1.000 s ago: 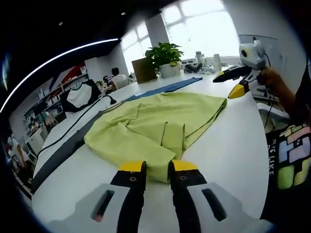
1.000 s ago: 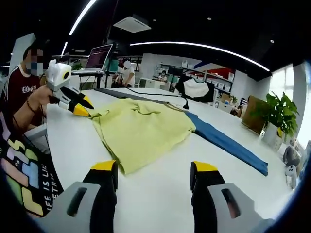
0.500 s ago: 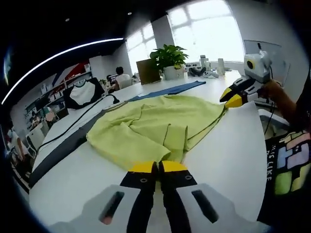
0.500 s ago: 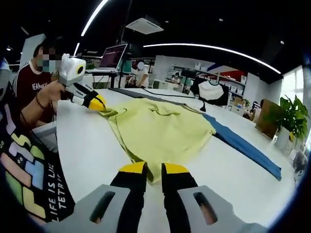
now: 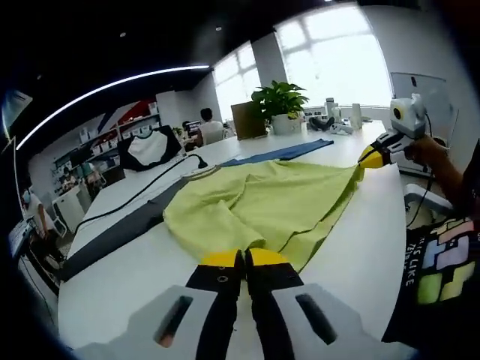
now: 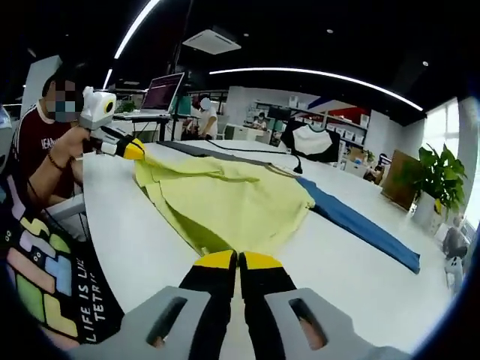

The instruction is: Fold the garment on the visible template until the final outline fits inside the template.

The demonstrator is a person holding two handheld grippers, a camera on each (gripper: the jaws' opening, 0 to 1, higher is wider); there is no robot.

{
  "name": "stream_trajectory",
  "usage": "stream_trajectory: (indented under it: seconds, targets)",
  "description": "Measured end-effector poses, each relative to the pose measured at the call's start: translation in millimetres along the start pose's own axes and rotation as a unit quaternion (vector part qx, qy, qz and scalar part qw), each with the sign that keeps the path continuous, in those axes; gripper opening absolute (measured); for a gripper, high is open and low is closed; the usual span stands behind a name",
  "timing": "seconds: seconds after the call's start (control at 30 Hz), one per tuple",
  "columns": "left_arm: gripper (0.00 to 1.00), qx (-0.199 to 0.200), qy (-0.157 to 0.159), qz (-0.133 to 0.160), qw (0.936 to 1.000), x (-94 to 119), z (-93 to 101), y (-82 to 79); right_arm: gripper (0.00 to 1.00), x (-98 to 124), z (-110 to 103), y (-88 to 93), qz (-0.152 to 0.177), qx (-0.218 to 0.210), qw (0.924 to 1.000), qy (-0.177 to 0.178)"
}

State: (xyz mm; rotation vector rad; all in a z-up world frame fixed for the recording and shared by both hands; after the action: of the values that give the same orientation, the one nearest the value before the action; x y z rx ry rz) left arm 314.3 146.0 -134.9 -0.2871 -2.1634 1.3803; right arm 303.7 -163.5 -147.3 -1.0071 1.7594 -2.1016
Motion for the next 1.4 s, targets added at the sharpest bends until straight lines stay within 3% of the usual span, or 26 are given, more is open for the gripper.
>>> stream_trajectory:
  seconds: [0.2,0.33,0.53,0.7,0.9,0.97,1.13,1.2,1.33,1.4]
  targets:
    - [0.03,0.027,0.0,0.007,0.9996,15,-7.2,11.5,0.0,11,9,3.6,-0.002,-0.013,0.9999,0.006]
    - [0.03,0.044,-0.004,0.006,0.999,20,-10.9,21.2,0.0,20,25,13.2,-0.007,-0.026,0.9992,0.03]
    - [0.03,0.028,0.004,-0.015,0.9995,24,-4.7,32.4,0.0,32,33,16.8,-0.01,-0.03,0.9983,0.049]
    - [0.02,0.022,-0.015,-0.016,0.9995,28,-4.6,32.5,0.0,36,39,21.4,-0.004,-0.032,0.9971,0.07]
    - [0.02,-0.013,-0.043,-0.031,0.9985,36,0.0,38.8,0.0,39,46,34.9,-0.022,-0.037,0.9952,0.088]
    - [0.02,-0.016,-0.043,-0.035,0.9983,36,2.8,40.7,0.0,41,52,37.0,-0.025,-0.022,0.993,0.113]
    - [0.02,-0.026,-0.062,-0.037,0.997,39,5.4,44.4,0.0,41,48,43.7,-0.029,-0.011,0.9934,0.111]
    - [0.02,-0.024,-0.054,-0.034,0.9977,41,10.8,45.8,0.0,43,46,44.2,-0.027,0.001,0.9939,0.107]
    - [0.03,-0.019,-0.039,-0.038,0.9983,45,17.9,47.8,0.0,43,43,49.2,-0.022,-0.04,0.9956,0.082]
    - [0.03,-0.014,-0.027,-0.037,0.9988,46,24.0,46.2,0.0,44,44,50.0,-0.022,-0.04,0.9954,0.085]
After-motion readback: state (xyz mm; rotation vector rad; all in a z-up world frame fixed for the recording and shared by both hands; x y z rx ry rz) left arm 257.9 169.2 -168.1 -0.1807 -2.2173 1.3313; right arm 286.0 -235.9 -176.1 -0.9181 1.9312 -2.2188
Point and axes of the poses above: the point that each gripper's makers call its tool centre point, and the gripper's own axes: x roughly backward along the fingers, z roughly to its right, y roughly out of its underside, the point moved 2 cm from there along x, roughly backward along the fingers, and after that the axes turned 9 degrees about -x, right-handed, at the moved point
